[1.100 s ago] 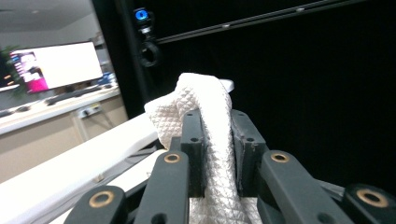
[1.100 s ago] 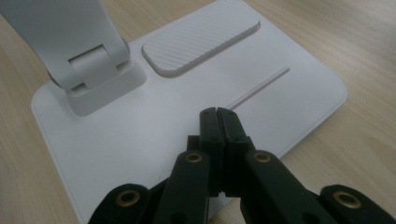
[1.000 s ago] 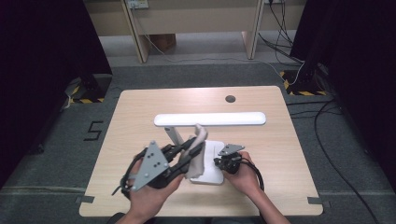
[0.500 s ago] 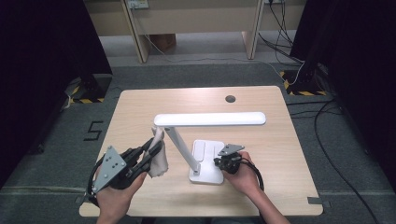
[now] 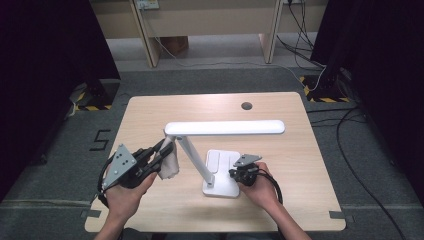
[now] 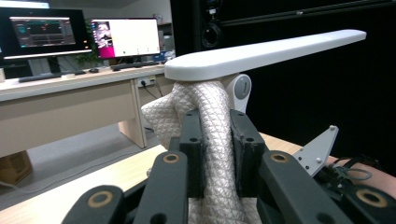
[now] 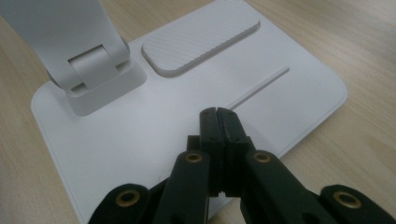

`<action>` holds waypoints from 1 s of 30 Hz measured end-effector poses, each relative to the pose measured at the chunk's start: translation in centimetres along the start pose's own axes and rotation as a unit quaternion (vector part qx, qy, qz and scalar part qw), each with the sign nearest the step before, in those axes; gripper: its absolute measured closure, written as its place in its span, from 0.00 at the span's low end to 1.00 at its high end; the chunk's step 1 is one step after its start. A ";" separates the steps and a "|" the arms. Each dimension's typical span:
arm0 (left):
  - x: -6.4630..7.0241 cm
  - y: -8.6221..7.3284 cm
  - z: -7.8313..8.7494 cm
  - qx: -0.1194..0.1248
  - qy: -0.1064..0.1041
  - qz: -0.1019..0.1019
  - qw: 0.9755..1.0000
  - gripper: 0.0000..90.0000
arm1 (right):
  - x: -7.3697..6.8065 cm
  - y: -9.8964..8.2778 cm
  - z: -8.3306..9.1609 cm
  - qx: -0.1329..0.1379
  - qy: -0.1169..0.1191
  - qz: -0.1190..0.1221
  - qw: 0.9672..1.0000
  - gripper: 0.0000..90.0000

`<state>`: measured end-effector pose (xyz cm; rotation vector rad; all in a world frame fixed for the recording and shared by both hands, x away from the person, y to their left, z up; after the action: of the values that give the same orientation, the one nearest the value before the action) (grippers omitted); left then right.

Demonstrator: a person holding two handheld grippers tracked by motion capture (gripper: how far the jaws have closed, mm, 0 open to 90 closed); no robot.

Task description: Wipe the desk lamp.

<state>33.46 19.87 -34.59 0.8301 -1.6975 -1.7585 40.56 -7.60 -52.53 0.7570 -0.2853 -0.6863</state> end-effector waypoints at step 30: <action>0.5 -2.2 -1.0 -0.018 -0.045 0.023 0.999 0.85 | 0.0 0.0 0.0 0.000 -0.001 -0.001 1.000 1.00</action>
<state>33.95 18.89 -36.82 0.6995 -1.7234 -1.8147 40.57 -7.55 -52.52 0.7561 -0.2854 -0.6893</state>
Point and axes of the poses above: each handheld gripper's, and its own axes: z roughly backward along the jaws, y roughly out of its top, x roughly to its right, the point moved 4 cm from there along -z, roughly forward along the jaws
